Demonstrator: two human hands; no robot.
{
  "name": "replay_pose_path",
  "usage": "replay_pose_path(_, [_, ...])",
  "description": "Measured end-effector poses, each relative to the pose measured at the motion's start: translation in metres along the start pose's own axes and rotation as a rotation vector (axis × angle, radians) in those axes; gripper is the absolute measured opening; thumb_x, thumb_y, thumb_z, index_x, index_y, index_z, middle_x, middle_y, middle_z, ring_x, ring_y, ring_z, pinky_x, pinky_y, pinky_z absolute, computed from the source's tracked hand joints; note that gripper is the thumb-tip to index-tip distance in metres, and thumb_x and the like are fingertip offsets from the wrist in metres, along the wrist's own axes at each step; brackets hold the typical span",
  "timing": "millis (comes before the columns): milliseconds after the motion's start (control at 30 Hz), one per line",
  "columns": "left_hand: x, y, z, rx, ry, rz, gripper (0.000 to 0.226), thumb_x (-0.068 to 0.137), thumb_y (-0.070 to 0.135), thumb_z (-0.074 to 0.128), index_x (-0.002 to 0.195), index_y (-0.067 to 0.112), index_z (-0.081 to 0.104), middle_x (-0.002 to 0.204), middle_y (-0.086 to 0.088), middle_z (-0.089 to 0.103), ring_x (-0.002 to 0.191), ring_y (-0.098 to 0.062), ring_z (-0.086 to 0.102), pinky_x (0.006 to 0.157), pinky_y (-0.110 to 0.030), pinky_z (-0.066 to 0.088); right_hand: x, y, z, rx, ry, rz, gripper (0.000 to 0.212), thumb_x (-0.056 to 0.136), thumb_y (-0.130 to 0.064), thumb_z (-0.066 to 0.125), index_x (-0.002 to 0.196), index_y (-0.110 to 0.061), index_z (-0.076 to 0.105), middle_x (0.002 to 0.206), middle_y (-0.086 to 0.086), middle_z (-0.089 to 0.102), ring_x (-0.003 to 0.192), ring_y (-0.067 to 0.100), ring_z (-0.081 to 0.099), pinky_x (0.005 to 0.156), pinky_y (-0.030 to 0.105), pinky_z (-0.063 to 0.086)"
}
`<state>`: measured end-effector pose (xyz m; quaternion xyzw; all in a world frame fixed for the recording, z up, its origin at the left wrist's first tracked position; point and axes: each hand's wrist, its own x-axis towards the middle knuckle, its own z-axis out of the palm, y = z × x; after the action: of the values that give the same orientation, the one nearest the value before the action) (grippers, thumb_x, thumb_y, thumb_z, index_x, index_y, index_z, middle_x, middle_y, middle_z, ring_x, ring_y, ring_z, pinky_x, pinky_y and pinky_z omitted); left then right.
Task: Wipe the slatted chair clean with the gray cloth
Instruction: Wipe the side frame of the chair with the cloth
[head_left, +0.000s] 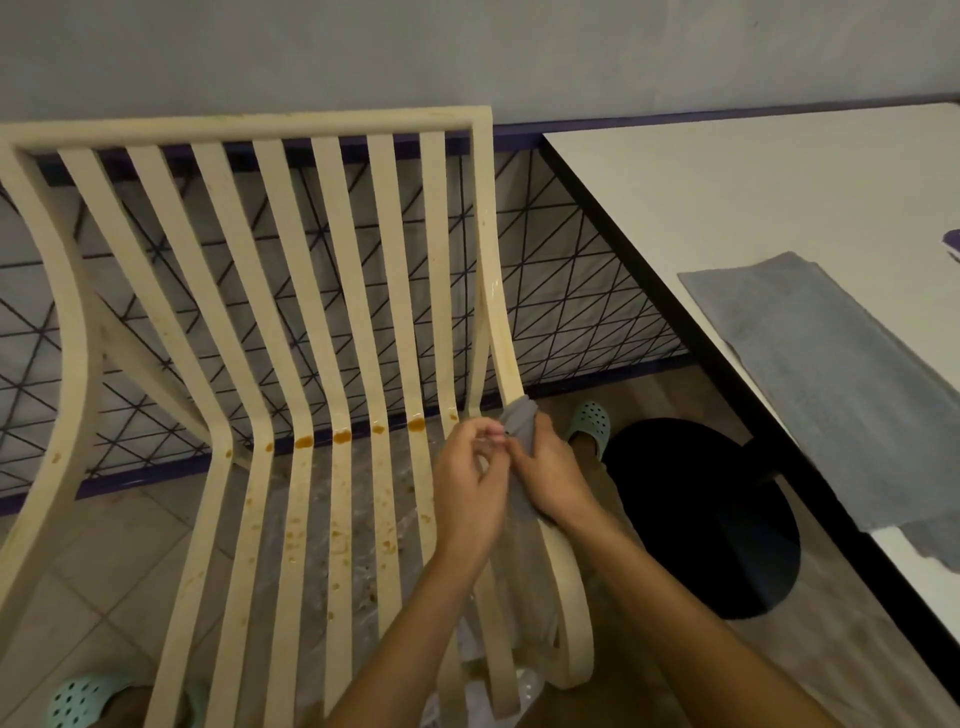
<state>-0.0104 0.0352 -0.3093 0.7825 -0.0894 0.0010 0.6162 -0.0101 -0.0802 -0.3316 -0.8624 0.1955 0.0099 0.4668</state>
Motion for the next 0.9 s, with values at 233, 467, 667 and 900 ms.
replay_pose_path(233, [-0.030, -0.005, 0.027, 0.014, 0.028, 0.104, 0.021, 0.091, 0.010, 0.060, 0.110, 0.020, 0.057, 0.118, 0.009, 0.047, 0.113, -0.003, 0.048, 0.092, -0.015, 0.042, 0.033, -0.013, -0.007, 0.024, -0.104, 0.054, 0.037, 0.099, -0.038, 0.047, 0.121, -0.009, 0.041, 0.109, 0.008, 0.060, 0.097, 0.022, 0.061, 0.079, 0.039, 0.053])
replay_pose_path(467, [-0.071, -0.021, 0.043, -0.247, -0.279, -0.472, 0.080, 0.080, 0.064, 0.060, 0.144, 0.057, 0.013, 0.129, 0.013, 0.060, 0.118, -0.018, 0.059, 0.099, -0.051, 0.048, 0.074, -0.027, -0.010, 0.183, -0.174, 0.103, 0.035, 0.098, -0.036, 0.049, 0.120, -0.010, 0.058, 0.113, 0.010, 0.065, 0.108, 0.024, 0.061, 0.095, 0.040, 0.050])
replay_pose_path(667, [-0.064, -0.016, 0.040, -0.297, -0.316, -0.473, 0.055, 0.096, 0.025, 0.056, 0.143, 0.038, 0.030, 0.112, 0.002, 0.069, 0.091, -0.019, 0.070, 0.079, -0.038, 0.058, 0.060, -0.031, 0.000, -0.035, 0.009, 0.019, 0.035, 0.100, -0.036, 0.045, 0.122, -0.009, 0.039, 0.107, 0.010, 0.059, 0.093, 0.024, 0.061, 0.075, 0.037, 0.052])
replay_pose_path(900, [-0.058, -0.015, 0.014, -0.308, -0.012, -0.475, 0.023, 0.097, 0.024, 0.054, 0.117, 0.036, 0.053, 0.106, 0.007, 0.063, 0.095, -0.010, 0.062, 0.073, -0.023, 0.050, 0.020, -0.014, -0.011, 0.045, -0.132, 0.037, 0.044, 0.101, -0.039, 0.043, 0.136, -0.014, 0.036, 0.120, 0.005, 0.057, 0.107, 0.022, 0.058, 0.084, 0.034, 0.047])
